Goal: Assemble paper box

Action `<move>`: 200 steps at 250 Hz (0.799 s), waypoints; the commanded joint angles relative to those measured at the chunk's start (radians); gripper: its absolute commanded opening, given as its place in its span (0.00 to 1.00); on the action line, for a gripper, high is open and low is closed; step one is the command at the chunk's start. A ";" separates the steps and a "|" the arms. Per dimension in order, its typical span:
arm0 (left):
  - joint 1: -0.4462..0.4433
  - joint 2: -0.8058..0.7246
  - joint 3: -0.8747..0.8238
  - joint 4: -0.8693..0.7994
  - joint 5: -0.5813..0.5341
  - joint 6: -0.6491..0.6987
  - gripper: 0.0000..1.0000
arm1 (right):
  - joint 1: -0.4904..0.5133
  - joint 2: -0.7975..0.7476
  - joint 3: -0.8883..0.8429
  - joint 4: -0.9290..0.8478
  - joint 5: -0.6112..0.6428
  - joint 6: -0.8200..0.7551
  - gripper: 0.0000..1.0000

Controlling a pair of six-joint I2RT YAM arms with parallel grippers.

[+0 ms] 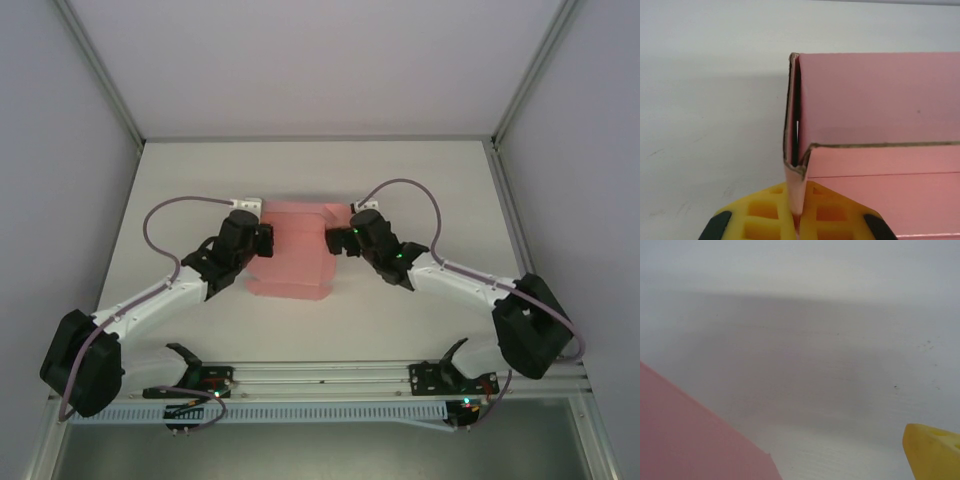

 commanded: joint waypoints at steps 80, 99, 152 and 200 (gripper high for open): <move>0.004 0.023 0.004 0.038 0.037 -0.043 0.00 | 0.066 0.112 0.067 0.040 0.131 0.050 1.00; 0.007 0.029 0.005 0.031 0.022 -0.045 0.00 | 0.066 0.076 0.049 0.041 0.127 0.053 1.00; 0.043 0.054 0.010 0.011 -0.001 -0.077 0.00 | 0.064 -0.110 -0.011 -0.046 0.107 0.016 1.00; 0.062 0.038 0.001 0.007 0.003 -0.073 0.00 | 0.042 -0.345 -0.064 -0.223 0.122 -0.024 1.00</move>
